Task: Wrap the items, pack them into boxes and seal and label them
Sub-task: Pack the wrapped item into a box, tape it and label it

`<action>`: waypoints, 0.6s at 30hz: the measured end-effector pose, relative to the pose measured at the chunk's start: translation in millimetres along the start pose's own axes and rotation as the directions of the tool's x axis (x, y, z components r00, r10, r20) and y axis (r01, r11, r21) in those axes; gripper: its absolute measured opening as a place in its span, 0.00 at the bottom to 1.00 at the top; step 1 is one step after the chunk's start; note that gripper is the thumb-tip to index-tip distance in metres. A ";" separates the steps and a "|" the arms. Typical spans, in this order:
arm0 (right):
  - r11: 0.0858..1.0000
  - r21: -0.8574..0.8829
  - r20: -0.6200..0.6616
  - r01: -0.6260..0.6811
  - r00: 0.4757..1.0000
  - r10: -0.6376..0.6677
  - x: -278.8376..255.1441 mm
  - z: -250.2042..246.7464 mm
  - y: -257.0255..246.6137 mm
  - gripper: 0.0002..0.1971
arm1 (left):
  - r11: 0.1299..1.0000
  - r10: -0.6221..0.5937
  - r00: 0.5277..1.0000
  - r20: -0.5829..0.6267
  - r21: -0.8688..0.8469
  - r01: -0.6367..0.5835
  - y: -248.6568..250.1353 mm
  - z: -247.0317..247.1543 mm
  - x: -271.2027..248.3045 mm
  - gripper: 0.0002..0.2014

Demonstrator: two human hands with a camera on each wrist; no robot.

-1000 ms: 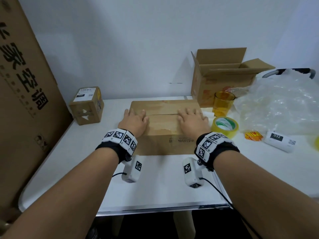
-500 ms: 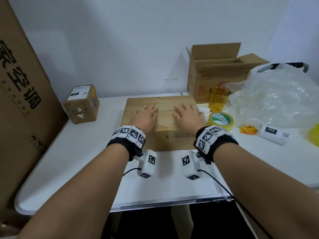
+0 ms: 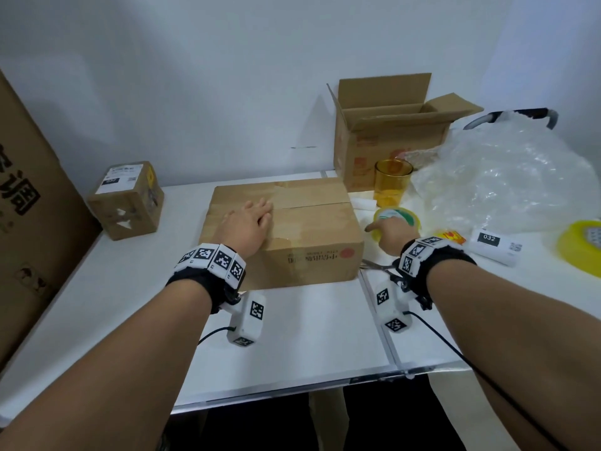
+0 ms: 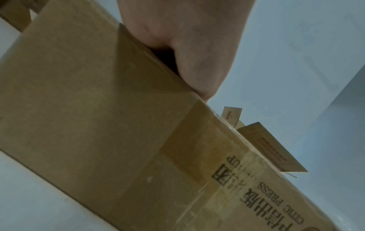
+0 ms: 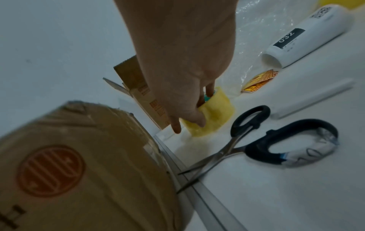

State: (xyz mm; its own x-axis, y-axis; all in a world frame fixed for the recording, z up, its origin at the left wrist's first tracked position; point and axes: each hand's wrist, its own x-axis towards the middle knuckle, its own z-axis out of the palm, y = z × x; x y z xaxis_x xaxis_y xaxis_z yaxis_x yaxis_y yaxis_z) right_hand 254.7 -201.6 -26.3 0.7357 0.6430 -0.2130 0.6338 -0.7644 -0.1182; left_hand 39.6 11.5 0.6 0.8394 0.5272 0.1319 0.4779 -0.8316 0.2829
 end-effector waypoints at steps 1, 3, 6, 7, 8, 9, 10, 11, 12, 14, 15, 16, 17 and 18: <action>0.999 -0.024 0.006 -0.026 1.000 0.026 1.7 -0.9 0.6 0.29 | 1.000 0.001 1.000 -0.003 -0.002 -0.001 0.0 0.4 0.0 0.22; 0.996 -0.040 -0.003 -0.082 0.997 0.082 4.7 -2.5 0.5 0.20 | 1.000 -0.001 1.000 -0.007 -0.006 0.001 -0.6 0.4 -0.5 0.22; 0.995 -0.023 -0.009 -0.096 0.995 0.096 3.9 -4.8 -0.4 0.15 | 1.000 -0.006 1.000 -0.007 -0.009 0.006 -0.2 0.0 -1.1 0.22; 0.995 0.006 -0.004 -0.104 0.995 0.104 2.7 -4.7 0.5 0.15 | 1.000 -0.008 1.000 -0.004 -0.010 0.008 0.4 -0.3 -1.2 0.22; 0.994 0.063 -0.047 -0.094 0.994 0.097 3.1 -4.3 1.5 0.14 | 1.000 -0.011 1.000 -0.002 -0.010 0.011 0.7 -0.8 -1.3 0.22; 0.989 0.134 -0.151 -0.067 0.985 0.087 2.7 -3.5 2.0 0.13 | 1.000 -0.012 1.000 -0.002 -0.012 0.012 0.7 -1.1 -1.3 0.22; 0.970 0.241 -0.287 -0.026 0.953 0.097 1.8 -2.8 2.7 0.11 | 1.000 -0.010 1.000 -0.003 -0.013 0.010 0.6 -1.1 -1.4 0.22; 0.927 0.375 -0.401 0.014 0.904 0.148 -1.4 -5.1 3.0 0.10 | 1.000 -0.009 1.000 -0.005 -0.013 0.009 0.5 -0.8 -1.4 0.22; 0.866 0.496 -0.481 0.060 0.849 0.217 -4.2 -9.7 2.9 0.09 | 1.000 -0.007 1.000 -0.006 -0.014 0.007 0.3 -0.7 -1.5 0.22; 0.765 0.620 -0.578 0.174 0.761 0.295 -4.7 -30.9 -4.7 0.09 | 1.000 -0.007 1.000 -0.005 -0.015 0.007 0.7 -0.2 -1.5 0.22; 0.723 0.647 -0.608 0.240 0.735 0.300 -4.4 -44.7 -11.1 0.08 | 1.000 -0.008 1.000 -0.004 -0.013 0.008 1.1 -0.1 -1.6 0.22; 0.675 0.671 -0.633 0.306 0.710 0.307 -3.5 -59.8 -19.9 0.08 | 1.000 -0.010 1.000 -0.004 -0.009 0.010 1.3 -0.3 -1.9 0.22; 0.629 0.688 -0.651 0.362 0.690 0.315 -3.7 -73.7 -30.4 0.08 | 1.000 -0.011 1.000 -0.006 -0.007 0.011 1.5 -0.5 -2.0 0.22; 0.586 0.701 -0.661 0.407 0.679 0.319 -3.7 -84.3 -42.2 0.09 | 1.000 -0.011 1.000 -0.009 -0.008 0.010 1.5 -0.5 -2.0 0.22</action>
State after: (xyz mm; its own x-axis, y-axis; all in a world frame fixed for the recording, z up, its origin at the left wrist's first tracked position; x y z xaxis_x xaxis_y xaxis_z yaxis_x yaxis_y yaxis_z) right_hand 245.3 -167.6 61.2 0.8597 0.2244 0.4588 0.5034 -0.2205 -0.8354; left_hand 38.6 9.2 1.2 0.8320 0.5375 0.1374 0.4845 -0.8246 0.2920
